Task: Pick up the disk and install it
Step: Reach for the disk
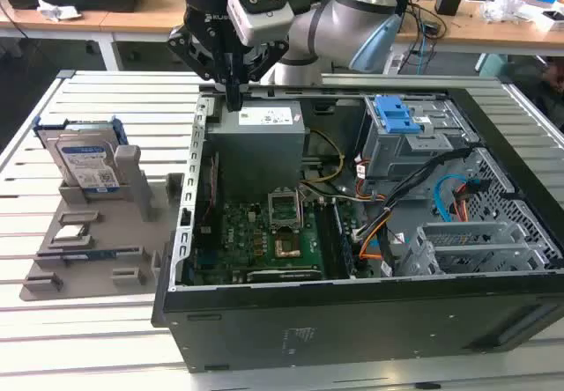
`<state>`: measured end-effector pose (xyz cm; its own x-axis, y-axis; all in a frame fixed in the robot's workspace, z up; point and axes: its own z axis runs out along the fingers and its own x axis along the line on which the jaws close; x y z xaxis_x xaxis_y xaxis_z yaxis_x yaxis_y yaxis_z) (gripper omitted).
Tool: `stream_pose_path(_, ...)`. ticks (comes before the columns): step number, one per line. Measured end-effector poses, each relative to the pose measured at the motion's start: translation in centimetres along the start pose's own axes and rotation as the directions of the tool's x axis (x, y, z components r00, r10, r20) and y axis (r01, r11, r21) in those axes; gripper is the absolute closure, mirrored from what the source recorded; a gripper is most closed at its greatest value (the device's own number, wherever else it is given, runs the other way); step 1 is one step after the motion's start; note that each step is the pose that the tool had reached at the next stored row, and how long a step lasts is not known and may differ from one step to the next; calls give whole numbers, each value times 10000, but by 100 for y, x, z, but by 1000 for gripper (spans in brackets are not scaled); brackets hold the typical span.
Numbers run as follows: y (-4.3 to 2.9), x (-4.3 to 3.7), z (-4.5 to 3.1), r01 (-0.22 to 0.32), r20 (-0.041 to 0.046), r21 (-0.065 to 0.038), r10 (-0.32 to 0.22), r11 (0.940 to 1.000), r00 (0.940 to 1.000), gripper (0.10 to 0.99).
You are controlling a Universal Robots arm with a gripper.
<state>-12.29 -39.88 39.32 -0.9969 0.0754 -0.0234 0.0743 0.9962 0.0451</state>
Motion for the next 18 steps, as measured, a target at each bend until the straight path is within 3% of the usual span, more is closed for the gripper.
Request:
stream_pose_path(9,-27,358,-10,1,-1,1,-1,10000,10000,980)
stream_pose_path(12,-41,552,-15,1,-1,0,-1,10000,10000,980)
stream_pose_path(15,-47,630,-17,2,0,0,-2,10000,10000,980)
stream_pose_path(18,-57,758,-21,1,-1,1,-1,10000,10000,980)
